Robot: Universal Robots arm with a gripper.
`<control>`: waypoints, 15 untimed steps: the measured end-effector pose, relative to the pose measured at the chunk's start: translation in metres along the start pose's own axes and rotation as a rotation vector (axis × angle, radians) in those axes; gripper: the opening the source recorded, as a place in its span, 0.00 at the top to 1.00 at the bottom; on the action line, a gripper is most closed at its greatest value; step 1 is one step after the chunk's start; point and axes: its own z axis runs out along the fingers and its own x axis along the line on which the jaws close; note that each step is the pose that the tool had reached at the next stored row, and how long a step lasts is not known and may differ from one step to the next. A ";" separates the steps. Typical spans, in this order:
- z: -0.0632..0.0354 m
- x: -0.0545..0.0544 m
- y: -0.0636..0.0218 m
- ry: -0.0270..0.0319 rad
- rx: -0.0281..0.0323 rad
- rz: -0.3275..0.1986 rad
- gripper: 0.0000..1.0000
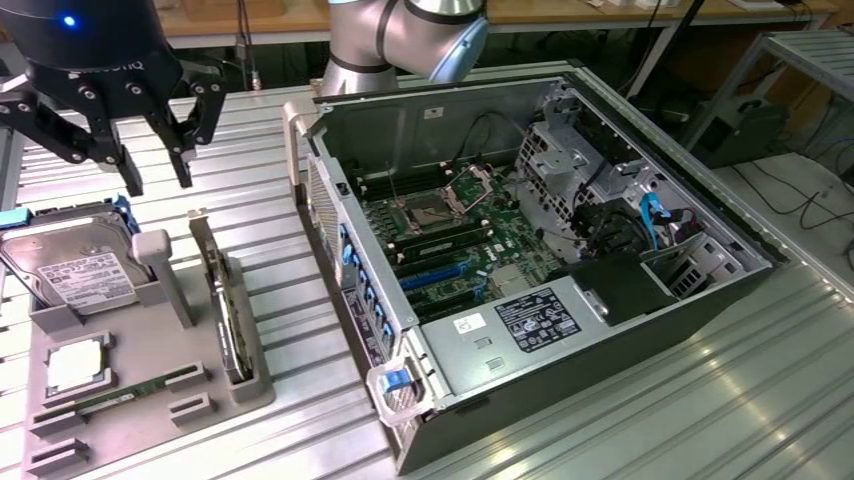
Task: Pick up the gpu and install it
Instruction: 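Pick up the gpu and move the gpu toward the slot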
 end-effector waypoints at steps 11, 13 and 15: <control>0.0019 0.000 -0.0313 0.0000 -0.0002 0.000 0.58; 0.0023 -0.001 -0.0364 -0.0001 -0.0004 0.000 0.58; 0.0032 -0.001 -0.0392 -0.0001 -0.0003 0.000 0.58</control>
